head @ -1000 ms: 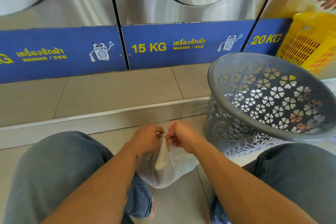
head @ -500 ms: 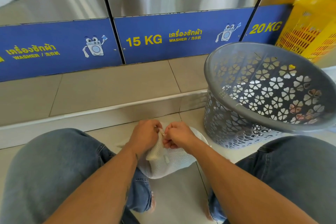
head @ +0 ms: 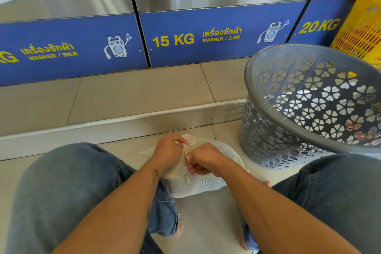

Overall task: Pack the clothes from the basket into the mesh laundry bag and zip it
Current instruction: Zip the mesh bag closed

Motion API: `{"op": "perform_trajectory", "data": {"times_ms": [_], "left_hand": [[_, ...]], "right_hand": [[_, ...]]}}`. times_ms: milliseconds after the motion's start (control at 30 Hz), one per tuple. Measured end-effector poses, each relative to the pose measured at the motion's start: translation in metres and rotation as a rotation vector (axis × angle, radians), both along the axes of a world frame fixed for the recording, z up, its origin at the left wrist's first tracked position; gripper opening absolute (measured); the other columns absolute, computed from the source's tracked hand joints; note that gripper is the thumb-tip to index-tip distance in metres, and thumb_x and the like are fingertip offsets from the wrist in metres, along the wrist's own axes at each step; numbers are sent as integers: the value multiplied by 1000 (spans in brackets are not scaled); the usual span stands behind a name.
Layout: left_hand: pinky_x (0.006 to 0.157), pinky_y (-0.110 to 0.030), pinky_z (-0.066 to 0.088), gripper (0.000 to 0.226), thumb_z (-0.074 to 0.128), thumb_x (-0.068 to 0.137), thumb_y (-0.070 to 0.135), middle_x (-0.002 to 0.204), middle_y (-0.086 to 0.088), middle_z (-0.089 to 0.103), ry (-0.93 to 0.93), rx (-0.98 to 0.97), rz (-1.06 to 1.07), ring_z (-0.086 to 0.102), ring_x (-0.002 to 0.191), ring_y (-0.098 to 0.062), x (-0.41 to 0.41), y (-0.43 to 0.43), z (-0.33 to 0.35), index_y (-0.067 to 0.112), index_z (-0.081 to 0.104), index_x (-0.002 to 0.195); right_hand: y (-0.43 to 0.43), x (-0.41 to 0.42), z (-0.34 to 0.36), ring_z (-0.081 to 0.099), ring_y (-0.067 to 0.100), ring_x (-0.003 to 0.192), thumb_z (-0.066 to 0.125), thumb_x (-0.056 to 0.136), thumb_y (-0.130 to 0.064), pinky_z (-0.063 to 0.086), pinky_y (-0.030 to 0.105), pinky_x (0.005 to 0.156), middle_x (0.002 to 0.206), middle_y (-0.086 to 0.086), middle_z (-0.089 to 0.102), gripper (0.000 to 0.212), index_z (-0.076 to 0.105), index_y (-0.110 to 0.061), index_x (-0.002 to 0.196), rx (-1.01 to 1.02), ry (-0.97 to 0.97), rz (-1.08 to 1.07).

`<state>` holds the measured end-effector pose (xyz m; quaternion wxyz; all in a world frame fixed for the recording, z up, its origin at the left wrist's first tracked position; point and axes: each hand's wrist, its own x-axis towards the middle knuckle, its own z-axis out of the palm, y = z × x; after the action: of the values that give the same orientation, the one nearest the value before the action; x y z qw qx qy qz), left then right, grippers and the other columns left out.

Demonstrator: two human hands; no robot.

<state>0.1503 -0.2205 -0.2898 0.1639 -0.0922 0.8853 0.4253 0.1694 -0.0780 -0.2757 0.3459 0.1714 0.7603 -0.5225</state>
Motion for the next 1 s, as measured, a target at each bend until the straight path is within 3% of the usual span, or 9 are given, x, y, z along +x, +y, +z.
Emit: {"op": "perform_trajectory", "data": {"times_ms": [133, 200, 267, 333, 433, 633, 767, 900, 1000], "left_hand": [[58, -20, 39, 30, 50, 91, 8, 97, 2, 67, -82, 87, 33, 58, 81, -14, -1, 3, 8, 22, 75, 89], [58, -24, 47, 31, 49, 87, 5, 83, -2, 70, -182, 179, 35, 58, 68, -14, -2, 4, 13, 19, 76, 89], [74, -38, 59, 24, 57, 78, 12, 85, -12, 74, -265, 251, 55, 65, 74, -22, -2, 3, 18, 13, 78, 90], [86, -45, 58, 22, 65, 72, 20, 89, -11, 75, -277, 248, 64, 70, 85, -27, -2, 4, 19, 12, 78, 89], [84, -37, 59, 16, 68, 80, 9, 88, -2, 75, -224, 217, 95, 70, 88, -20, -2, 4, 16, 20, 78, 83], [79, -34, 60, 17, 69, 81, 1, 90, -6, 75, -236, 237, 183, 71, 85, -21, -3, 2, 14, 15, 78, 87], [82, -41, 60, 16, 73, 79, -1, 89, -12, 76, -266, 318, 204, 73, 88, -27, -2, 3, 16, 10, 78, 88], [82, -43, 60, 19, 70, 78, -5, 87, -14, 76, -261, 335, 203, 73, 87, -29, -1, 4, 18, 9, 78, 88], [81, -41, 60, 21, 64, 80, -6, 87, -14, 76, -224, 316, 210, 72, 83, -27, 0, 4, 16, 8, 78, 88]], "right_hand": [[-3, 1, -7, 51, 17, 47, 60, 76, 5, 39, 25, 47, 58, 11, 57, 12, 68, -2, 73, 22, 87, -37], [-5, 4, -16, 56, 19, 51, 63, 72, 3, 48, 31, 50, 55, 9, 60, 9, 72, 1, 69, 68, 152, -68], [-5, 7, -23, 65, 22, 59, 69, 70, 0, 60, 41, 62, 60, 8, 68, 3, 72, 0, 69, 84, 198, -106], [-3, 10, -25, 71, 23, 65, 74, 70, -2, 62, 43, 68, 67, 9, 73, 3, 72, -4, 71, 92, 252, -118], [-2, 14, -24, 74, 24, 73, 78, 69, 2, 64, 41, 72, 74, 6, 76, 15, 73, -11, 73, 98, 342, -77], [0, 22, -26, 71, 11, 73, 66, 82, 0, 62, 32, 70, 74, -4, 74, 26, 73, -23, 93, 149, 547, 65], [3, 24, -26, 70, 10, 76, 61, 85, -5, 61, 35, 72, 76, -11, 73, 28, 70, -29, 97, 217, 641, 140], [4, 25, -20, 69, 12, 74, 61, 82, -2, 59, 30, 70, 78, -8, 74, 47, 68, -32, 117, 272, 743, 270], [4, 23, -21, 69, 14, 75, 61, 86, -7, 61, 35, 71, 83, -7, 75, 37, 68, -29, 114, 323, 769, 358]]}}
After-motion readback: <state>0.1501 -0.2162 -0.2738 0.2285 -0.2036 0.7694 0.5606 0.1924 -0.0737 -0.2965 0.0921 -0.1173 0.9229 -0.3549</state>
